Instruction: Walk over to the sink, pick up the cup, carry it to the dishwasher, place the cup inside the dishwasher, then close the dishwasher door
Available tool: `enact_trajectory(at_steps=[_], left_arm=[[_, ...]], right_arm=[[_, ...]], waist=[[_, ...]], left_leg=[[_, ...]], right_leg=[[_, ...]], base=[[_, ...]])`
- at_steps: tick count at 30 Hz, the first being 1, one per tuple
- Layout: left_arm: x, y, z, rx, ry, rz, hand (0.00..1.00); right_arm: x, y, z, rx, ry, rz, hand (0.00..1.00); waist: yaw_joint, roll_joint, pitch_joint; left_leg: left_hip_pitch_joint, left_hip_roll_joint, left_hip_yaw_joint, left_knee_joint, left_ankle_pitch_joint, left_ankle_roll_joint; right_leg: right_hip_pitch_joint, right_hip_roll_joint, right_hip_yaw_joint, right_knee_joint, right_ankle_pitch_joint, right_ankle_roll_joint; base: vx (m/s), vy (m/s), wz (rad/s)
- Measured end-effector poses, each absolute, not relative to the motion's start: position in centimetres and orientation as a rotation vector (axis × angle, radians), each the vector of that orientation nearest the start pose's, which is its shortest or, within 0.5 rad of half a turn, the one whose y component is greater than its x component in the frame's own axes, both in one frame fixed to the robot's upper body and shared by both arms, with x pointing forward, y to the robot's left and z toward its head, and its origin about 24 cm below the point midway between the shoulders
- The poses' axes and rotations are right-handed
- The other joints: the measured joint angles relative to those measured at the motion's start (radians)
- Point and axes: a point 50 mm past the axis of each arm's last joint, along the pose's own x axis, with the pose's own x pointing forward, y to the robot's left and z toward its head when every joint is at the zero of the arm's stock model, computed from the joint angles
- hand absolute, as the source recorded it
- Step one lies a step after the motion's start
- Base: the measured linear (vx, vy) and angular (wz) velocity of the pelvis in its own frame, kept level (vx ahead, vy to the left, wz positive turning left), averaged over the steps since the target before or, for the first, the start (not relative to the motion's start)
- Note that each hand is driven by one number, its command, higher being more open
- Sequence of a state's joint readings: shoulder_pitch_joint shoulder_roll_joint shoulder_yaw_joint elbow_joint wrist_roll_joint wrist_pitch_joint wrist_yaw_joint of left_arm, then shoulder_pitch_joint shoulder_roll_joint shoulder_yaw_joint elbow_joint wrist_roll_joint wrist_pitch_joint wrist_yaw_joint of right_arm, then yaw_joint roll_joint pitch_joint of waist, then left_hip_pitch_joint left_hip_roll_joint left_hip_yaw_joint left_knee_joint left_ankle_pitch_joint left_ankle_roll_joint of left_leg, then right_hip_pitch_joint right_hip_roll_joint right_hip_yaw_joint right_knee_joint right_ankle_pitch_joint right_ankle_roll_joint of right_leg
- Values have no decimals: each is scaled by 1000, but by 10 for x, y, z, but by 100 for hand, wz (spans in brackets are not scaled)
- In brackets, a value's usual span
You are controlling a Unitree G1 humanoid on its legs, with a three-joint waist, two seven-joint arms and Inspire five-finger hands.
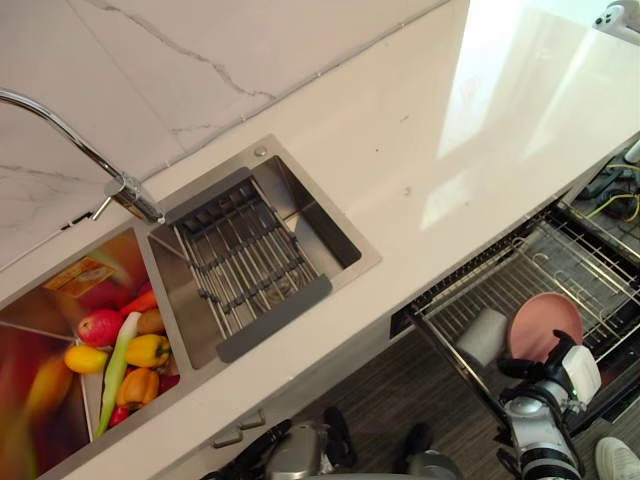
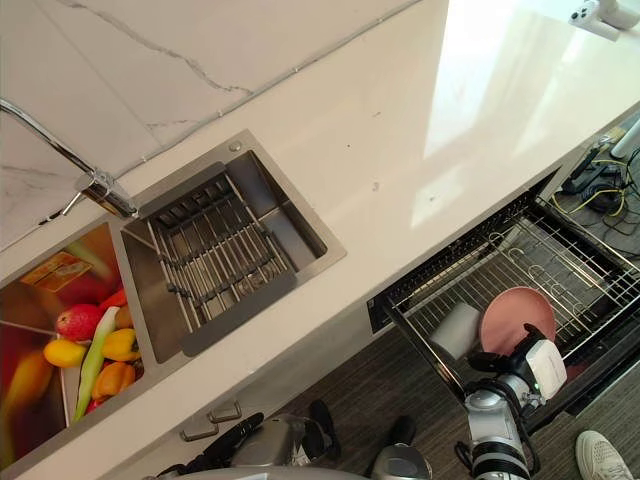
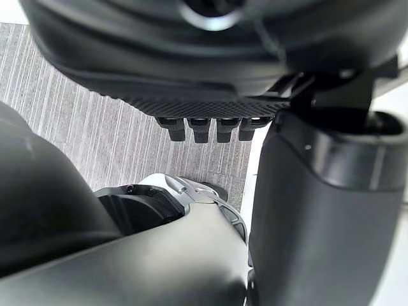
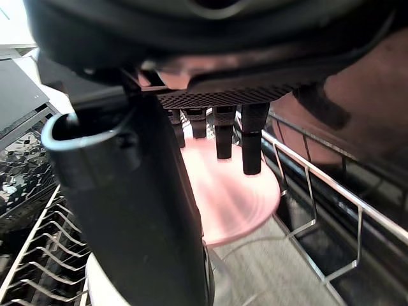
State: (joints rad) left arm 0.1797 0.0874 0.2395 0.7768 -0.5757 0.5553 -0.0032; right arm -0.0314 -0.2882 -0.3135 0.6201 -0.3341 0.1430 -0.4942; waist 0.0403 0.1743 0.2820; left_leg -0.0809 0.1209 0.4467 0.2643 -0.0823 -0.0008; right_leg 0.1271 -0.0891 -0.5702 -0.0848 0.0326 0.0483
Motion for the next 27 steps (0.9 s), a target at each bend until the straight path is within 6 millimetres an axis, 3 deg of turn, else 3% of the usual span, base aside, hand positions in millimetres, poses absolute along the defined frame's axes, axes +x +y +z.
enact_trajectory(at_steps=[2,9,11,15,18,21,23,27], left_arm=[[70,193,-157,-716,1338,438,100],[59,205,-161,-730,1311,536,100],[59,212,-160,-717,1297,555,100],[56,216,-161,-752,1300,601,100],[49,213,-163,-828,1324,634,100],[42,211,-166,-837,1358,672,100],[41,210,-166,-799,1380,691,100],[41,207,-167,-794,1391,705,100]], right_arm=[[194,-320,-37,-601,555,-761,100],[222,-317,45,-266,63,-734,100],[219,-324,69,-177,-112,-785,100],[200,-342,87,-8,-310,-926,100],[168,-358,70,104,-327,-1078,100],[135,-364,28,183,-179,-1197,100],[113,-347,-6,141,-1,-1265,100],[98,-301,-51,247,205,-1246,100]], waist=[[-4,-5,3],[-17,-59,-6],[-27,-78,-8],[-35,-100,-13],[-59,-115,-27],[-76,-120,-49],[-91,-117,-52],[-90,-117,-52]], left_leg=[[6,1,6,-1,-1,0],[24,50,33,59,-35,1],[26,71,33,109,-44,4],[26,106,33,183,-54,8],[40,115,37,195,-55,7],[60,117,68,184,-55,7],[79,117,86,167,-53,5],[91,115,89,157,-49,-1]], right_leg=[[0,0,11,0,2,0],[4,27,80,0,8,-14],[23,36,88,-1,4,-21],[44,50,113,-2,-13,-31],[59,55,121,-3,-18,-35],[66,54,134,-1,-21,-36],[76,54,137,-2,-22,-38],[82,56,136,-1,-24,-40]], base=[[-34,55,-17],[-19,28,-28],[-17,2,-14],[-23,-3,-18],[10,-6,-12],[31,10,-13],[33,6,-5],[11,2,1]])
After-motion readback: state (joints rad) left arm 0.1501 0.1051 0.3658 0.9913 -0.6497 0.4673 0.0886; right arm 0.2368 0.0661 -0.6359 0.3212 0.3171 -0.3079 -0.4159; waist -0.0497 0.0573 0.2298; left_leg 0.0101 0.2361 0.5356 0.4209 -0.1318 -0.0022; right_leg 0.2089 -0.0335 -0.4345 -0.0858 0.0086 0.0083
